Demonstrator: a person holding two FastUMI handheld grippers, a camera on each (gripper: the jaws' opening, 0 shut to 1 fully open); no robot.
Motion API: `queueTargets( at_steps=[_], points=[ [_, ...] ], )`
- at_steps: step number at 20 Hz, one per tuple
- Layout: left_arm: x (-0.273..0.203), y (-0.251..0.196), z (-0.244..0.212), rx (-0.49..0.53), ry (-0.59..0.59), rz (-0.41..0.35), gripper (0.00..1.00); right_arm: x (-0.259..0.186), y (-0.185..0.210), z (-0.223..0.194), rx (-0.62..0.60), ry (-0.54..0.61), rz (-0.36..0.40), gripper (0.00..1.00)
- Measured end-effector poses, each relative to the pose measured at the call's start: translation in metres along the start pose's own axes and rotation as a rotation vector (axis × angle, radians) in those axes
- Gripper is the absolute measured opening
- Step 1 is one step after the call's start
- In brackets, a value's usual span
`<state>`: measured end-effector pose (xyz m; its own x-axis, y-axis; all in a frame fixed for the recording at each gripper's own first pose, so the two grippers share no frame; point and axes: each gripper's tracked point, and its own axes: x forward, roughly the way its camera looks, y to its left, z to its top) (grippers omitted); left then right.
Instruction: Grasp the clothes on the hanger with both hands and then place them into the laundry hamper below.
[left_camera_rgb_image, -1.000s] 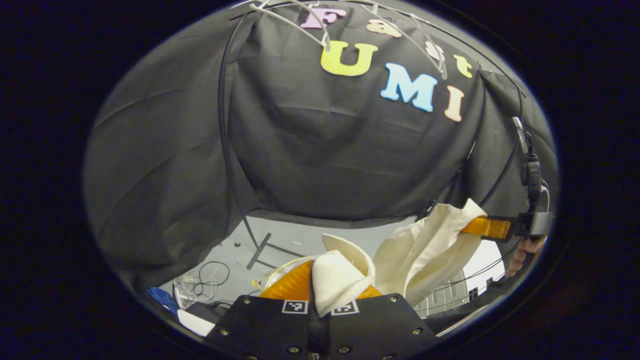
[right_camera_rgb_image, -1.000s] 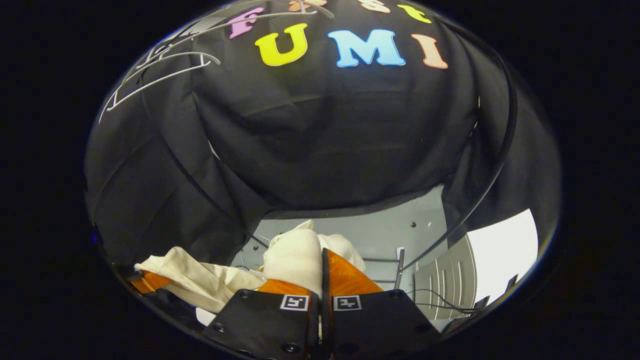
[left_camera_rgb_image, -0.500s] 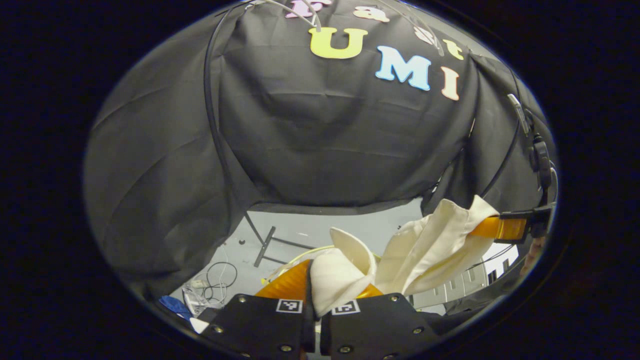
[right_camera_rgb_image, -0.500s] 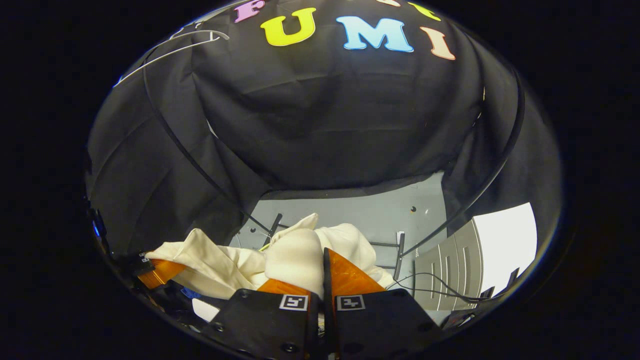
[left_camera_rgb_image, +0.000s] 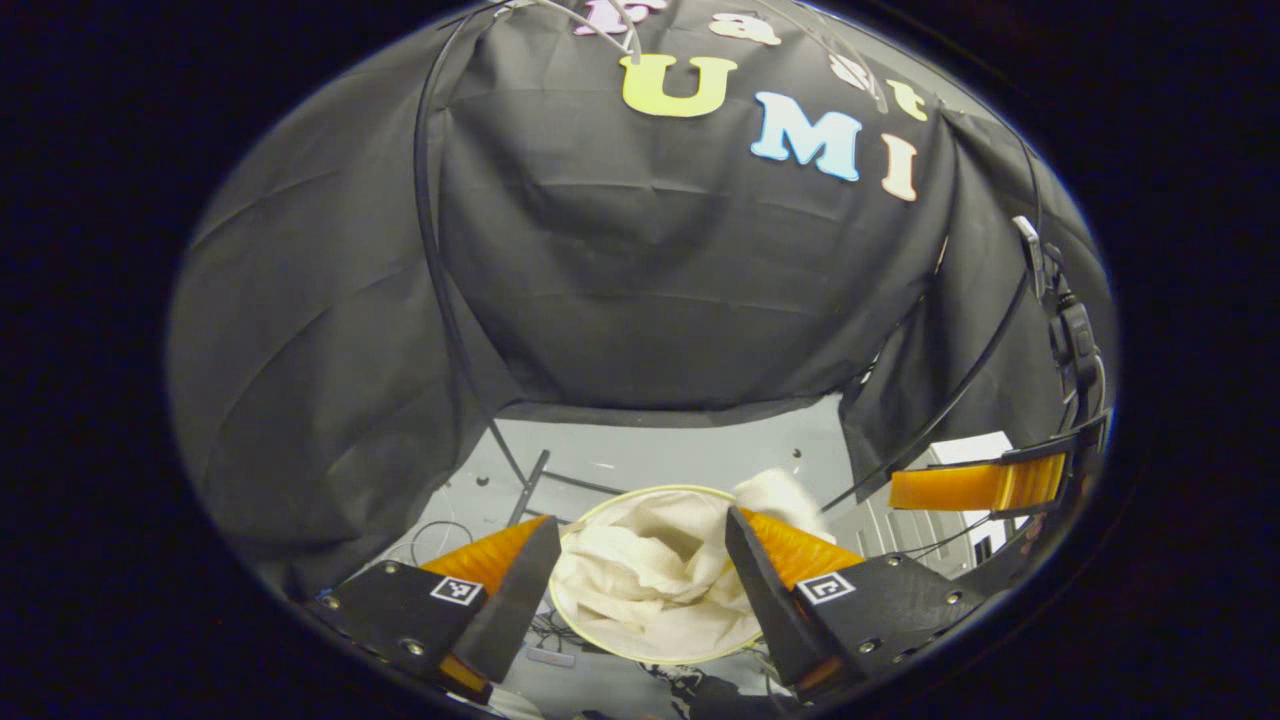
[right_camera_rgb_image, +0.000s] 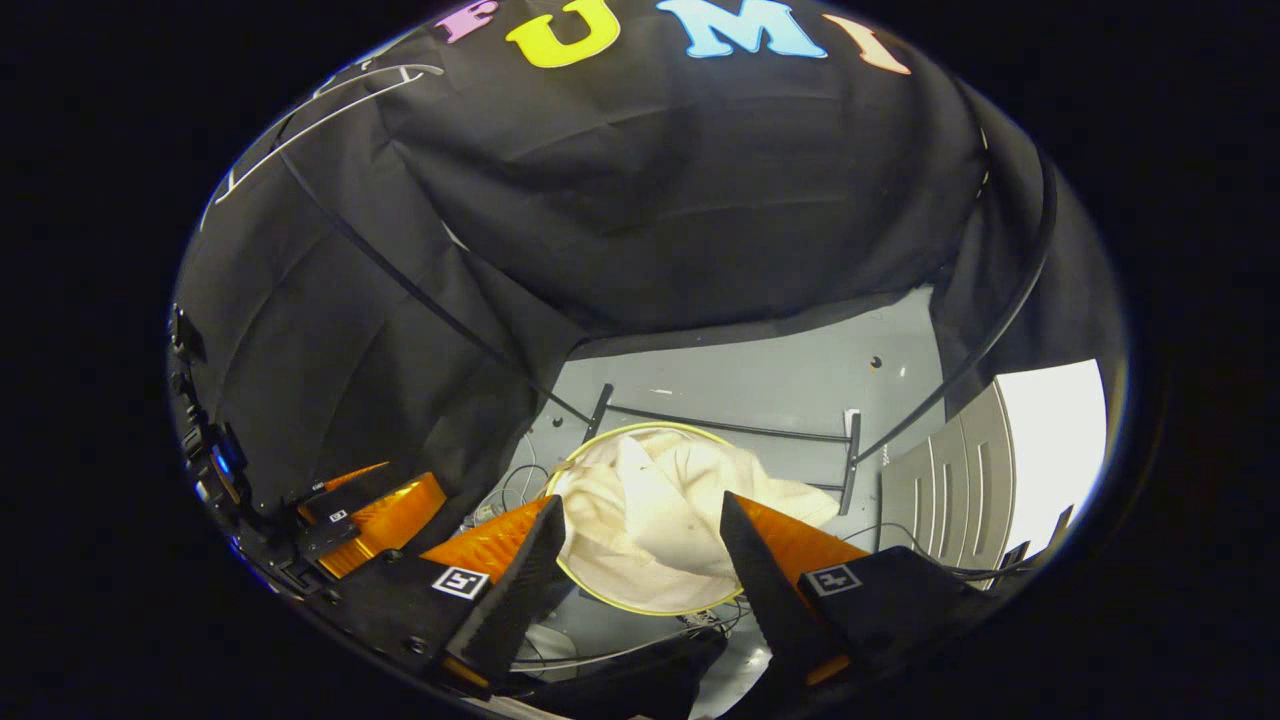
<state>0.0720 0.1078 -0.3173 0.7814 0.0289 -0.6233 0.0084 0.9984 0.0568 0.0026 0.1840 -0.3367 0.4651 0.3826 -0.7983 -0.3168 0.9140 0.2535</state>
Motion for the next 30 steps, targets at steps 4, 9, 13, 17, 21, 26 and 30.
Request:
queueTargets(
  at_steps=[4,9,13,17,21,26,30],
  points=[
    [-0.022,-0.011,0.008,0.001,-0.012,0.076,0.97,-0.024,-0.022,0.013,-0.089,-0.049,0.012,0.99],
    [-0.057,-0.040,0.049,-0.004,-0.088,0.136,0.97,-0.060,-0.061,0.048,-0.105,-0.189,-0.017,0.98],
    [-0.076,-0.072,0.096,-0.002,-0.163,0.136,0.97,-0.092,-0.098,0.078,-0.108,-0.306,-0.068,0.98],
    [-0.100,-0.115,0.162,0.030,-0.270,0.126,0.96,-0.132,-0.136,0.100,-0.111,-0.409,-0.113,0.98],
    [-0.133,-0.156,0.217,0.043,-0.388,0.121,0.98,-0.180,-0.170,0.126,-0.132,-0.516,-0.152,0.98],
    [-0.194,-0.204,0.286,0.023,-0.546,0.132,0.97,-0.255,-0.204,0.171,-0.170,-0.696,-0.212,0.98],
    [-0.257,-0.251,0.329,0.010,-0.690,0.125,0.97,-0.319,-0.216,0.206,-0.208,-0.863,-0.259,0.98]
  ],
)
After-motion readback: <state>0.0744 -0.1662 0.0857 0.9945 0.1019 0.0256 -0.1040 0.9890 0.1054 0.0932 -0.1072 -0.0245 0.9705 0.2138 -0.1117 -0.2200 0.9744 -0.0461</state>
